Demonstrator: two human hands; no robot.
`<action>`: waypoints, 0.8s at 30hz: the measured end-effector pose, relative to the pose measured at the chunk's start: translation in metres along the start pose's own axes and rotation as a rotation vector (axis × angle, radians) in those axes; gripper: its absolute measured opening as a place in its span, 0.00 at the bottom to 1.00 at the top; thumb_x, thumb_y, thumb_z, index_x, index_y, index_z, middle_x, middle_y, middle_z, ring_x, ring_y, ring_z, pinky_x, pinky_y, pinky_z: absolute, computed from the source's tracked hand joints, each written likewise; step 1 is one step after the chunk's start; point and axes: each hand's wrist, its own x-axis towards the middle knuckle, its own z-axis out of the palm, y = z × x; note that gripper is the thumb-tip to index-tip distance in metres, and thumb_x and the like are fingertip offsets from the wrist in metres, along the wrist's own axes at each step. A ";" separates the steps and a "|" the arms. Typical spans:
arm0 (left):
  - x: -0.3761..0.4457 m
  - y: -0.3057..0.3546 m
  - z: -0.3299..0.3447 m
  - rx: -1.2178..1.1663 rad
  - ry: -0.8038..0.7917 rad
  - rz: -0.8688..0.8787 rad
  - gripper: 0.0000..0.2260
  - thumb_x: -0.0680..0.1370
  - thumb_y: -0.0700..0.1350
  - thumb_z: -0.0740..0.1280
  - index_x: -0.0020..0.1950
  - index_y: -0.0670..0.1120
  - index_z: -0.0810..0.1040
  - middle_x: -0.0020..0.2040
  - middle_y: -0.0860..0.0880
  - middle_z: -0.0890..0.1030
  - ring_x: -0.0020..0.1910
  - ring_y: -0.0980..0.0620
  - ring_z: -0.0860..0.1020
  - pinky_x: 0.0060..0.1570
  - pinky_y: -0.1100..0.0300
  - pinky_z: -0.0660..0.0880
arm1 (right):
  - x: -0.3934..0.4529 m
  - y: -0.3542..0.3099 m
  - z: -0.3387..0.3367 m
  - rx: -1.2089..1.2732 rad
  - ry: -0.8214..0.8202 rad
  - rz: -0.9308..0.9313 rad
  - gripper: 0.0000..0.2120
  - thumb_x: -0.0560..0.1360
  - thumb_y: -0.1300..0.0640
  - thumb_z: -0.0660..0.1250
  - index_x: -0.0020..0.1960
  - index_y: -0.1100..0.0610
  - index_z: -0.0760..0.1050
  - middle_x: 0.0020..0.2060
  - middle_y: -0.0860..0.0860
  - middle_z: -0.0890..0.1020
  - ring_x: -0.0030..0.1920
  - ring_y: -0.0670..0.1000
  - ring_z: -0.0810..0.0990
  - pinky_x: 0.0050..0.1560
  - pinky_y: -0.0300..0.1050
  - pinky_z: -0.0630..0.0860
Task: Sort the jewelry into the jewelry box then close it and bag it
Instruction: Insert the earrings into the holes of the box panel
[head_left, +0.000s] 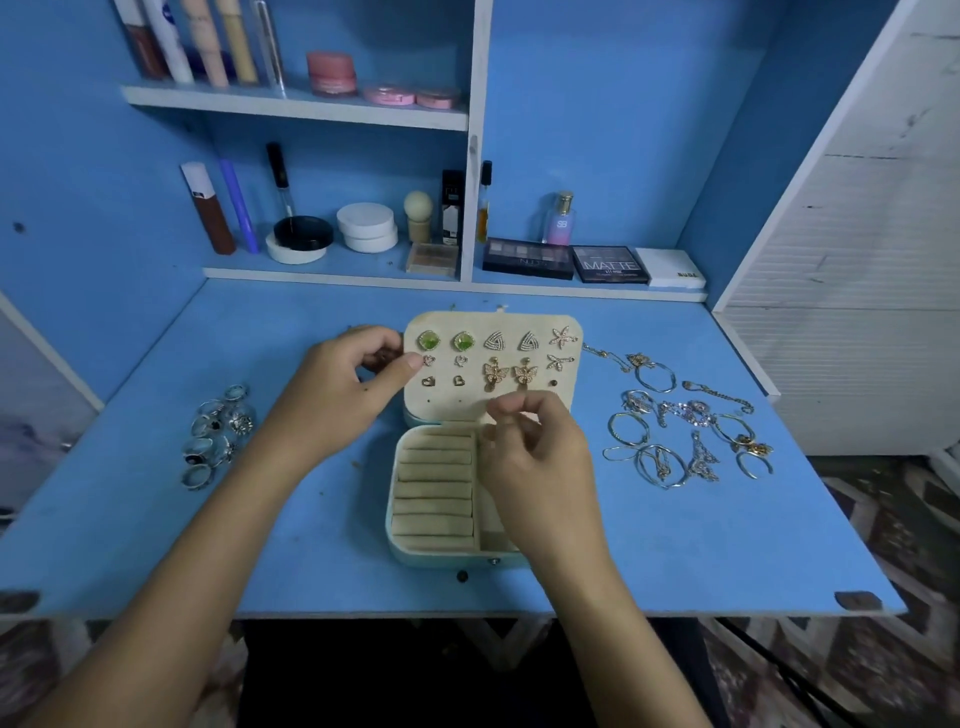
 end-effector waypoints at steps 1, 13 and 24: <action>-0.004 0.002 -0.001 0.000 0.000 0.009 0.03 0.78 0.45 0.70 0.46 0.46 0.81 0.44 0.51 0.83 0.45 0.54 0.80 0.47 0.66 0.73 | -0.003 -0.002 0.001 0.160 0.001 0.087 0.06 0.79 0.56 0.62 0.46 0.46 0.75 0.41 0.47 0.85 0.41 0.53 0.84 0.50 0.57 0.81; -0.044 0.006 -0.003 -0.040 -0.020 0.101 0.05 0.74 0.49 0.67 0.48 0.55 0.81 0.47 0.54 0.79 0.47 0.52 0.78 0.42 0.50 0.72 | -0.006 -0.009 -0.001 1.137 0.075 0.641 0.08 0.83 0.62 0.56 0.53 0.62 0.74 0.51 0.62 0.82 0.53 0.58 0.83 0.51 0.50 0.80; -0.027 0.001 -0.003 -0.188 -0.061 -0.020 0.11 0.78 0.34 0.63 0.46 0.47 0.82 0.38 0.55 0.82 0.39 0.60 0.78 0.41 0.72 0.71 | -0.003 -0.007 -0.001 1.235 0.088 0.669 0.15 0.84 0.54 0.55 0.48 0.61 0.76 0.48 0.60 0.82 0.51 0.59 0.82 0.53 0.55 0.79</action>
